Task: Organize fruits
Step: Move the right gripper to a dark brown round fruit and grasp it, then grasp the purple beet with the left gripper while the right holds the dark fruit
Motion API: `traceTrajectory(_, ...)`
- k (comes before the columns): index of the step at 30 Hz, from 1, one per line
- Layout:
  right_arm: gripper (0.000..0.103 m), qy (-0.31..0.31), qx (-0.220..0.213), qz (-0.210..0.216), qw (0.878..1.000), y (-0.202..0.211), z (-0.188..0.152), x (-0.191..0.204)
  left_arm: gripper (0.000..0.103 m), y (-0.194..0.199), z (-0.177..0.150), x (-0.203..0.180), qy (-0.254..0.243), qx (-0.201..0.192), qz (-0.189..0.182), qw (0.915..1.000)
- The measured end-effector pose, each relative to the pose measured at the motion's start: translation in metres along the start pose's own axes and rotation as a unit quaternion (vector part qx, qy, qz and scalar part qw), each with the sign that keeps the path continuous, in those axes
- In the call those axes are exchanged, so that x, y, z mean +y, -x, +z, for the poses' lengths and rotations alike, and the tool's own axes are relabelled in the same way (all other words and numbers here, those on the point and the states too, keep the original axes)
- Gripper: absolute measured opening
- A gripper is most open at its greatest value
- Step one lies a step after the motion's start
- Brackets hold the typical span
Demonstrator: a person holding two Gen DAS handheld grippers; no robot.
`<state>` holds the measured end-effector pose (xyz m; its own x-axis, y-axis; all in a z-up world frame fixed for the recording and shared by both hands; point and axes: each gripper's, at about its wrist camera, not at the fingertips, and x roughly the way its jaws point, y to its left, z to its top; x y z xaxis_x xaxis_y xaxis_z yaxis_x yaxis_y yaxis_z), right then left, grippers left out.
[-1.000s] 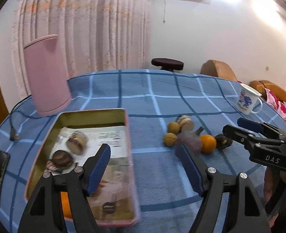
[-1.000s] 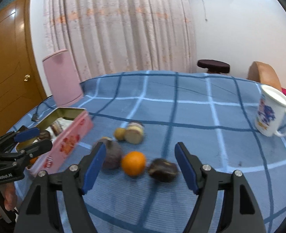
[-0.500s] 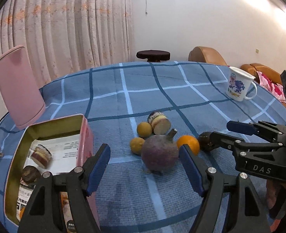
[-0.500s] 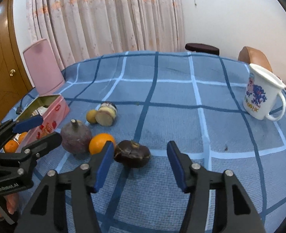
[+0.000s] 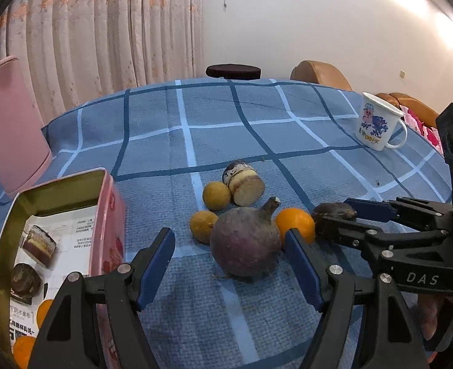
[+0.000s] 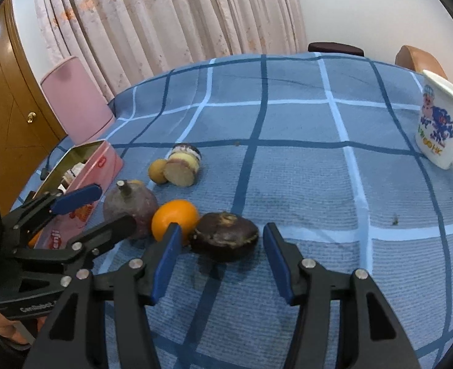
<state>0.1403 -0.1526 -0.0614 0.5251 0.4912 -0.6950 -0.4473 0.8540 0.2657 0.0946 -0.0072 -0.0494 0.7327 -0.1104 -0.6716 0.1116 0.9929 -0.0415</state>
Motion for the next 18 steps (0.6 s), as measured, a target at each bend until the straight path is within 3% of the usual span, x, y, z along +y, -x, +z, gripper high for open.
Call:
traceTrajectory(7, 0.049, -0.037, -0.001, 0.011, 0.999, 0.001, 0.0, -0.015, 0.075, -0.009, 0.002, 0.001, 0.001, 0.019, -0.018, 0.9997)
traceTrajectory(10, 0.048, -0.023, -0.004, -0.009, 1.0, 0.003, 0.0, -0.008, 0.066, -0.01, 0.002, 0.002, 0.002, 0.022, -0.024, 0.9995)
traceTrajectory(13, 0.049, -0.001, -0.003, -0.032, 0.999, 0.002, 0.0, 0.001, 0.066, -0.012, 0.002, 0.001, 0.0, 0.027, -0.025, 0.9993)
traceTrajectory(16, 0.049, 0.0, 0.0, -0.028, 1.0, 0.001, 0.0, 0.0, 0.066, -0.019, 0.003, 0.001, 0.002, 0.043, -0.034, 0.9985)
traceTrajectory(18, 0.048, -0.006, 0.001, -0.022, 1.0, 0.0, 0.0, -0.004, 0.053, -0.018, 0.003, 0.002, 0.004, 0.041, -0.041, 0.9983)
